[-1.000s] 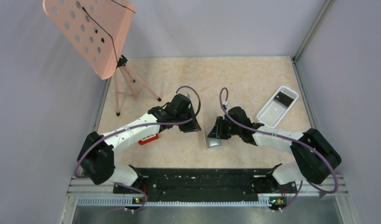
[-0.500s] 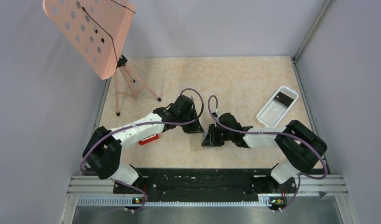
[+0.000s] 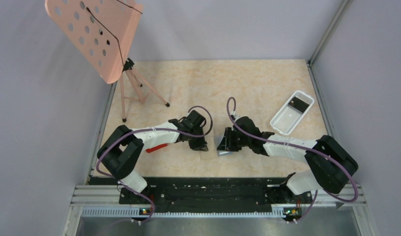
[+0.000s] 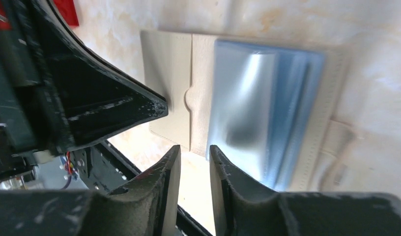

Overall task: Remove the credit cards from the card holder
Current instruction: Open the card holder at the center of the board.

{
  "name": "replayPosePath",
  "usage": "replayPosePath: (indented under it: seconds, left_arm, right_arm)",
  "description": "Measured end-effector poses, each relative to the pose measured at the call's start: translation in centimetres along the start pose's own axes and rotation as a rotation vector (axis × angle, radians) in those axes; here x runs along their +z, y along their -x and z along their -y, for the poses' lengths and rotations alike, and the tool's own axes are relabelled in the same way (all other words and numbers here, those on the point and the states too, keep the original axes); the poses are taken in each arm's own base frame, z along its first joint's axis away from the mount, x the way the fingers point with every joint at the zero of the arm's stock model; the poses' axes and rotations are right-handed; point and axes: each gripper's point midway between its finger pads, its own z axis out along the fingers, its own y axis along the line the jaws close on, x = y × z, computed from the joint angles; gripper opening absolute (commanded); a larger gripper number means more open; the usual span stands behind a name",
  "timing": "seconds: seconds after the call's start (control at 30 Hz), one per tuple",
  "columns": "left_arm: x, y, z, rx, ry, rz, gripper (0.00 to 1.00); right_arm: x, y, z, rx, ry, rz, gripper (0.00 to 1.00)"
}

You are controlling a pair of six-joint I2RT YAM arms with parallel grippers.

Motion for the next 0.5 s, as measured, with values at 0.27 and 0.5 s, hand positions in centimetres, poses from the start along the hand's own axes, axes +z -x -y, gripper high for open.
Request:
replayPosePath:
  seconds: [0.27, 0.5]
  left_arm:
    - [0.7, -0.4, -0.7, -0.009, 0.005, -0.006, 0.13]
    - [0.7, -0.4, -0.7, -0.020, 0.000, -0.008, 0.13]
  right_arm:
    - [-1.4, 2.0, 1.4, 0.005, -0.039, 0.058, 0.37]
    - [-1.3, 1.9, 1.9, -0.007, -0.057, 0.057, 0.37]
